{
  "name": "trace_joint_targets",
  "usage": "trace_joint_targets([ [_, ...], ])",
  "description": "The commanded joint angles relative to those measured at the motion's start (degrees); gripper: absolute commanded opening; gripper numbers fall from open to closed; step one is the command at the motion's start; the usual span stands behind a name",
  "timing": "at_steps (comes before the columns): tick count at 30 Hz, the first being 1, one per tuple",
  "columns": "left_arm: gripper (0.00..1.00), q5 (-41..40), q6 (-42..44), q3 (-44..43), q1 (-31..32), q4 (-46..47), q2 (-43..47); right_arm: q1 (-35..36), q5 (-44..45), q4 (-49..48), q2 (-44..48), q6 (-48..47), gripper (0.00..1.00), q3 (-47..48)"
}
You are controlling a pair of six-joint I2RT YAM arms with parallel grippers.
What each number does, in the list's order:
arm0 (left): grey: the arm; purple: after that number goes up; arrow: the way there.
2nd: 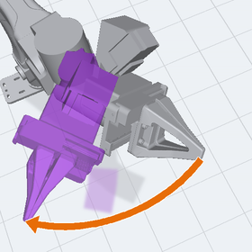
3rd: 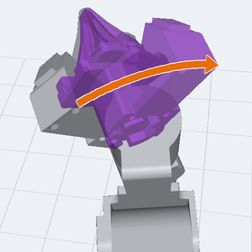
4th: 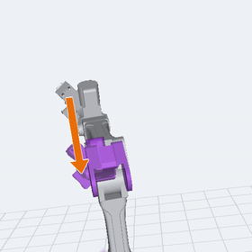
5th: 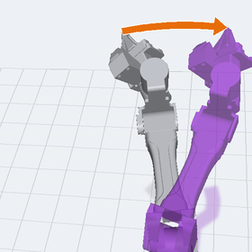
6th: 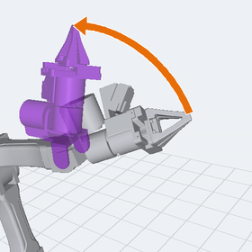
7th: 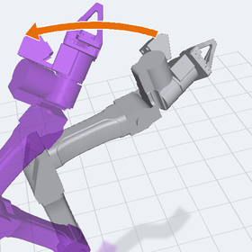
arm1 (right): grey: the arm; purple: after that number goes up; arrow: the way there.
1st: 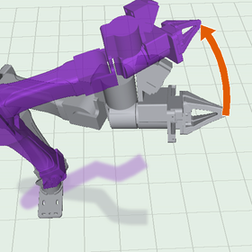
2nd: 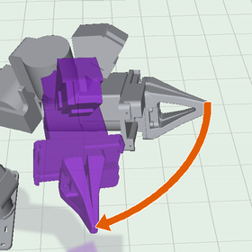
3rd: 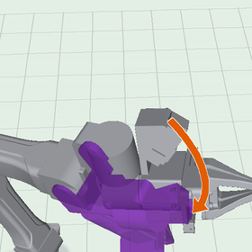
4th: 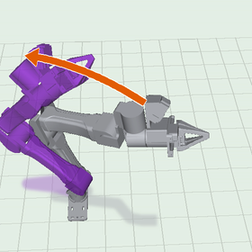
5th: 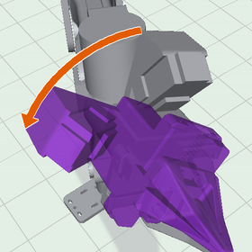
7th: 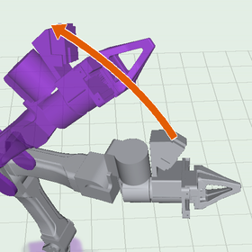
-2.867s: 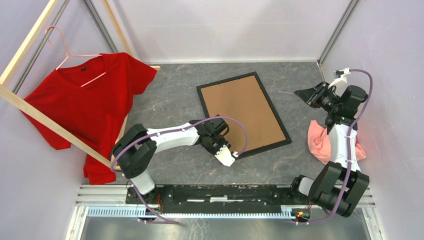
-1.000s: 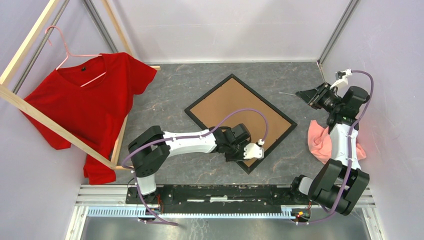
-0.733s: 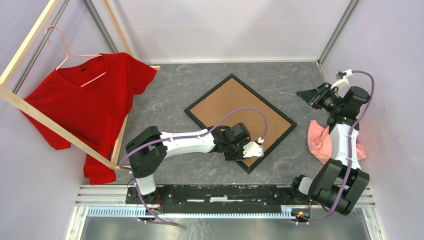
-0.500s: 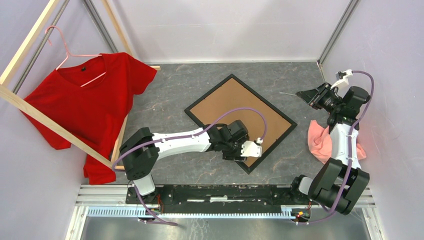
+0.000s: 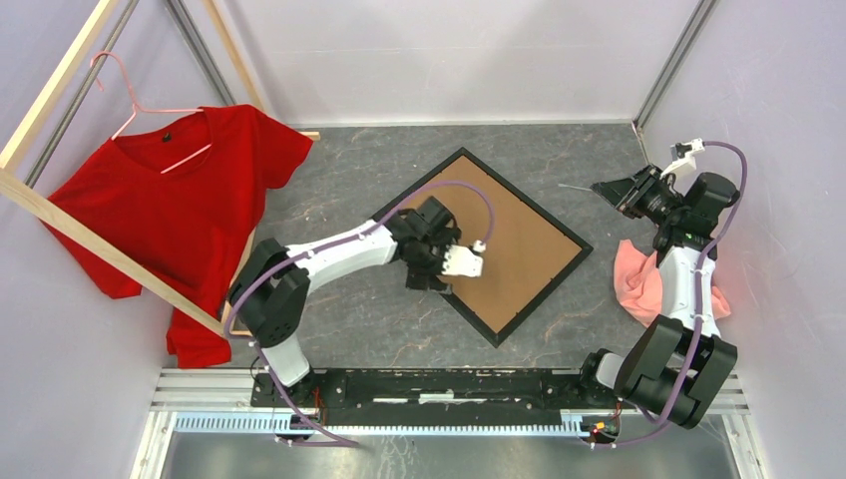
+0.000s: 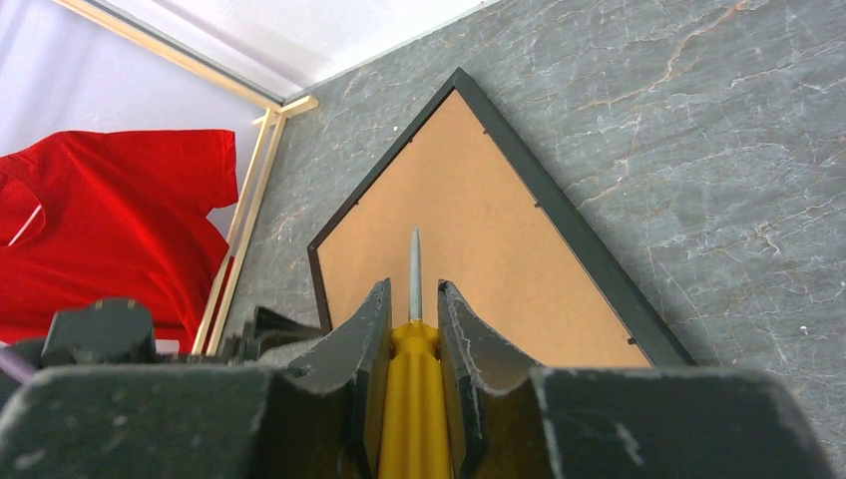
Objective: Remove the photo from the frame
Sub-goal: Adjust the photo frame at the center of the board.
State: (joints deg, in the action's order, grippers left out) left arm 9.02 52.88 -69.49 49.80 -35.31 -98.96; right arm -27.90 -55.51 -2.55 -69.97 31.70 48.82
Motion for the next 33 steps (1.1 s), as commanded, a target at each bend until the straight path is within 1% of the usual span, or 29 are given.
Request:
trace_joint_targets([
  [1,0.99,4.6,16.9,-2.2,-7.4,-4.6,2.1,-0.3,-1.2,-1.9,0.2,0.3,0.0,0.9],
  [3,0.98,4.9,21.8,-1.6,-8.8,-5.8,2.0,-0.3,-1.0,-2.1,0.2,0.2,0.0,0.8],
  [5,0.97,4.3,24.9,-1.0,-8.9,-6.3,1.7,-0.3,-1.0,-2.1,0.0,0.2,0.0,0.8],
  [9,0.95,6.2,28.5,-0.2,-8.9,-7.2,0.8,-0.3,-1.0,-2.1,0.0,0.3,0.0,0.7],
  [14,0.93,6.9,28.9,-0.5,-7.8,-6.4,-0.2,-0.4,-0.9,-2.2,0.0,0.3,0.0,0.7],
  [21,0.91,4.1,29.2,-0.7,-4.3,-6.3,-3.5,-0.3,-1.1,-2.2,-0.1,0.4,0.0,0.7],
  [25,0.87,4.1,28.4,-2.0,-3.5,-6.4,-5.6,-0.3,-1.1,-2.2,-0.1,0.3,0.0,0.7],
  [33,0.81,5.0,27.2,-0.9,-2.3,-5.1,-4.9,-0.3,-1.3,-2.1,-0.5,0.4,0.0,0.7],
])
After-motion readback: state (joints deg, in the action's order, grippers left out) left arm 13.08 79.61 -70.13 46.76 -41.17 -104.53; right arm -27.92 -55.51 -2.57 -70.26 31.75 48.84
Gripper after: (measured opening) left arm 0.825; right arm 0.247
